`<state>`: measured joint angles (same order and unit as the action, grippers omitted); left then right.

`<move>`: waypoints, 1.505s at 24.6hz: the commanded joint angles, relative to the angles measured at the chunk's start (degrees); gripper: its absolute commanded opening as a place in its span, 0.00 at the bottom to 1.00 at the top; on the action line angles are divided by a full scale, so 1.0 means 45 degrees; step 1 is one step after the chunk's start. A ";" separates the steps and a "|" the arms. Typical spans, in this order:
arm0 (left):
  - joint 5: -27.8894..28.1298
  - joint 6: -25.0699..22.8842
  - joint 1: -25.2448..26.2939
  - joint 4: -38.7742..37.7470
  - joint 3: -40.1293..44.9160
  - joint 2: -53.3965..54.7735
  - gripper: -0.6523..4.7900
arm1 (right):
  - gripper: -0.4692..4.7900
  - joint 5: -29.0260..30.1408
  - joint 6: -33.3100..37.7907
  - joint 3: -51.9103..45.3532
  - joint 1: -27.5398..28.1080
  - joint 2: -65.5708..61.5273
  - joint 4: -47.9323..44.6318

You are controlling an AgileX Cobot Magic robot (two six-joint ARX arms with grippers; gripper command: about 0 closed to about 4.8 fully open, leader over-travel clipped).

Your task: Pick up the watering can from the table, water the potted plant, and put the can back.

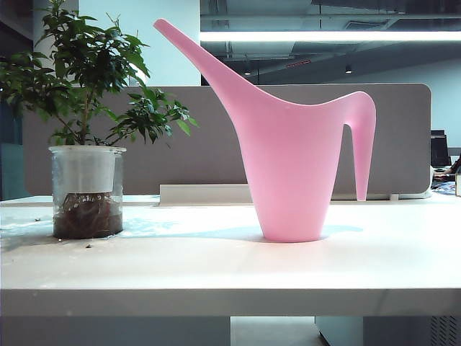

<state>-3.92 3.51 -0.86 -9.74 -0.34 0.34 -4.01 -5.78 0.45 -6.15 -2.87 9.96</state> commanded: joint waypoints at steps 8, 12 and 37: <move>-0.0029 -0.0015 0.0005 -0.0107 -0.0039 0.0015 0.11 | 0.13 0.0010 0.0044 -0.0087 -0.0073 0.0617 -0.0223; -0.0015 -0.0015 0.0005 -0.0102 -0.0044 0.0015 0.11 | 0.13 -0.0078 0.0044 -0.0092 -0.0675 0.0636 -0.0539; 0.0015 -0.0015 0.0005 -0.0107 -0.0039 0.0019 0.11 | 0.13 0.0015 0.0379 -0.0092 -0.1156 0.0636 0.0039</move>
<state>-3.84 3.51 -0.84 -9.91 -0.40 0.36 -4.08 -4.29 0.45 -11.29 -0.08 10.66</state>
